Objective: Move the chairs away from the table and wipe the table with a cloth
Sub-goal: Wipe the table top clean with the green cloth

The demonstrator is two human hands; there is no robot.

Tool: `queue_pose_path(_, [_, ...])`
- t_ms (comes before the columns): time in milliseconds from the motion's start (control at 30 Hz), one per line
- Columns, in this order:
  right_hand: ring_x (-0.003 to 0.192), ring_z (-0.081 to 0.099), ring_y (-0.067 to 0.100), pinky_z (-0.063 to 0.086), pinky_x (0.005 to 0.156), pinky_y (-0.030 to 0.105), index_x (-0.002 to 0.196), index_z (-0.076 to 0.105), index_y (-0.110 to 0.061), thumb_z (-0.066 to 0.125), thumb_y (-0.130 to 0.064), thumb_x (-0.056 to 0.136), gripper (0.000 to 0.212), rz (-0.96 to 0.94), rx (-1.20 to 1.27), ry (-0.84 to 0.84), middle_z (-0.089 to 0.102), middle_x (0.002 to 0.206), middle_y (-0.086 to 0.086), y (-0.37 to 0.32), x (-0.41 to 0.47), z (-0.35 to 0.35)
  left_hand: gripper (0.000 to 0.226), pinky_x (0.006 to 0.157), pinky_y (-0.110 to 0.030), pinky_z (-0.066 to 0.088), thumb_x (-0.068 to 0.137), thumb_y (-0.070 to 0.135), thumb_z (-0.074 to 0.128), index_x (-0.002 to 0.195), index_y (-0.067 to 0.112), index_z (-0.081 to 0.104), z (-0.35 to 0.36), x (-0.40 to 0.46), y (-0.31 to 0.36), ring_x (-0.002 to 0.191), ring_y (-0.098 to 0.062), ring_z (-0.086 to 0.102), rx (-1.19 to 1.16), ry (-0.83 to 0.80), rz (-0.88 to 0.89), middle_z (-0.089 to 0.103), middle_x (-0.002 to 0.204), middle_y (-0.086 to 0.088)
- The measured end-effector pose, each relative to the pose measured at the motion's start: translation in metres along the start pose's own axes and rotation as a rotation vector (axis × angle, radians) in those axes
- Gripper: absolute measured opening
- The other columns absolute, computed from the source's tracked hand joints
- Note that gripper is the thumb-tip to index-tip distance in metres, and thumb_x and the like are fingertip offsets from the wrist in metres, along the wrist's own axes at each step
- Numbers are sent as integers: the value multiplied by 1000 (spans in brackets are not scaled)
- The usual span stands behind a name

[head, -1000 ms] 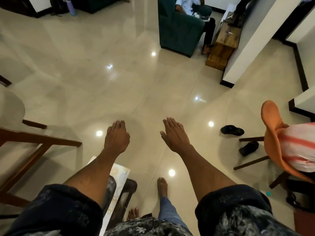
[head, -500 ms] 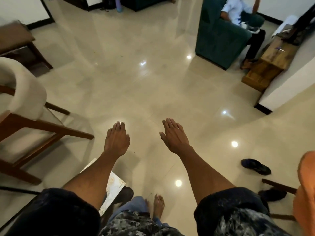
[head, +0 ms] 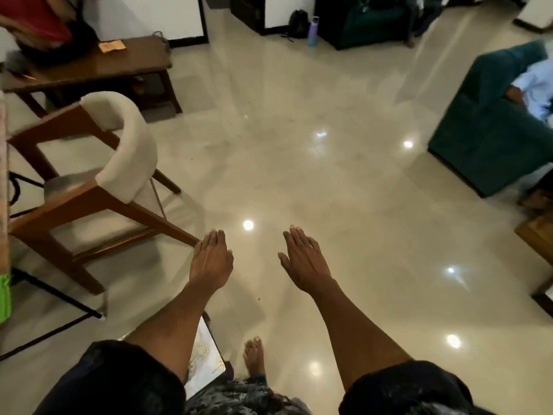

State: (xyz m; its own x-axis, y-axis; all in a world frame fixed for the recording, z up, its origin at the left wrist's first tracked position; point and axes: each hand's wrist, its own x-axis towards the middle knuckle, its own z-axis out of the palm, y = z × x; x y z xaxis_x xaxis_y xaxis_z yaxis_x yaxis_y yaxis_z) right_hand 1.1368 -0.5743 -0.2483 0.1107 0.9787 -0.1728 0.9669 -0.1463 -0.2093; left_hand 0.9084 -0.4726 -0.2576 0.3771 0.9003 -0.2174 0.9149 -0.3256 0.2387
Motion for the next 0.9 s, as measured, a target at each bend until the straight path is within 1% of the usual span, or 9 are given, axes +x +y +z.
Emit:
queue_pose_path(100, [165, 11, 26, 18, 130, 42, 164, 25, -9, -8, -55, 91, 93, -53, 2, 1, 17, 176, 15, -12, 47, -16, 53, 126, -45, 29, 109, 27, 40, 157, 4, 33, -14, 23, -19, 151, -32, 37, -37, 18, -58, 43, 159, -17])
queue_pose_path(167, [165, 12, 26, 19, 129, 42, 164, 27, -9, -6, -55, 92, 91, -115, -11, -22, 19, 175, 15, -22, 71, -22, 53, 127, -45, 28, 109, 26, 39, 156, 5, 33, -23, 31, -31, 152, -32, 36, -71, 29, -112, 42, 160, -17])
queue_pose_path(267, [163, 19, 29, 24, 128, 44, 162, 32, -7, 1, -53, 96, 87, -200, -32, -41, 26, 173, 17, -37, 108, -27, 57, 131, -42, 19, 111, 25, 37, 162, 4, 23, -34, 40, -47, 161, -31, 22, -86, 60, -202, 28, 170, -17])
queue_pose_path(400, [159, 31, 32, 34, 124, 47, 156, 43, -5, 14, -49, 100, 78, -321, -55, -61, 38, 167, 20, -60, 159, -25, 63, 133, -42, 12, 112, 26, 33, 167, 4, 11, -40, 55, -78, 164, -28, 9, -127, 60, -338, 11, 176, -16])
queue_pose_path(500, [157, 37, 32, 38, 121, 47, 153, 48, -5, 18, -48, 100, 74, -407, -81, -86, 43, 164, 20, -75, 205, -27, 64, 133, -41, 10, 113, 26, 32, 168, 4, 9, -41, 73, -100, 164, -28, 7, -158, 72, -430, 9, 176, -15])
queue_pose_path(633, [163, 22, 29, 27, 127, 45, 160, 35, -7, 5, -52, 97, 84, -526, -107, -147, 31, 171, 17, -82, 269, -31, 63, 133, -43, 11, 113, 27, 31, 167, 3, 10, -45, 102, -117, 164, -29, 9, -198, 99, -540, 12, 176, -17])
queue_pose_path(700, [163, 21, 30, 25, 128, 45, 161, 35, -6, 4, -52, 96, 85, -576, -102, -143, 30, 171, 18, -89, 306, -35, 63, 132, -43, 12, 113, 28, 31, 167, 3, 11, -50, 117, -120, 164, -29, 11, -193, 132, -596, 13, 175, -17])
queue_pose_path(767, [161, 26, 32, 28, 126, 45, 158, 38, -5, 10, -50, 98, 80, -636, -96, -147, 35, 169, 19, -99, 331, -37, 62, 131, -42, 13, 113, 28, 31, 167, 3, 13, -55, 126, -123, 164, -29, 13, -201, 149, -647, 14, 175, -17])
queue_pose_path(900, [160, 29, 32, 32, 126, 46, 156, 39, -7, 37, -42, 108, 60, -790, -135, -175, 38, 167, 18, -130, 372, -28, 63, 131, -42, 12, 113, 29, 30, 167, 1, 13, -56, 128, -135, 164, -30, 11, -240, 195, -778, 13, 175, -19])
